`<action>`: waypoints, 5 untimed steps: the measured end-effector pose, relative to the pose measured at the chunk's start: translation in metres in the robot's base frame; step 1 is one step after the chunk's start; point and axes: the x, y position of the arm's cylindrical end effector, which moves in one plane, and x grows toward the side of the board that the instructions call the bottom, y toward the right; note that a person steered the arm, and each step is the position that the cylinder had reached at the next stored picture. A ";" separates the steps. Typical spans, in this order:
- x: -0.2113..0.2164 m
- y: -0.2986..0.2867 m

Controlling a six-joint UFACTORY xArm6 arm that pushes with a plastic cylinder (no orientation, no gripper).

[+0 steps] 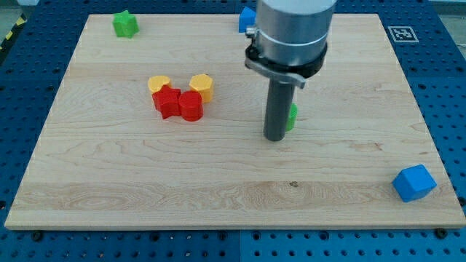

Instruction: Move the blue cube bottom right side of the green circle

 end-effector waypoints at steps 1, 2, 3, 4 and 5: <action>-0.005 0.017; 0.049 0.025; 0.109 0.063; 0.119 0.167; 0.119 0.197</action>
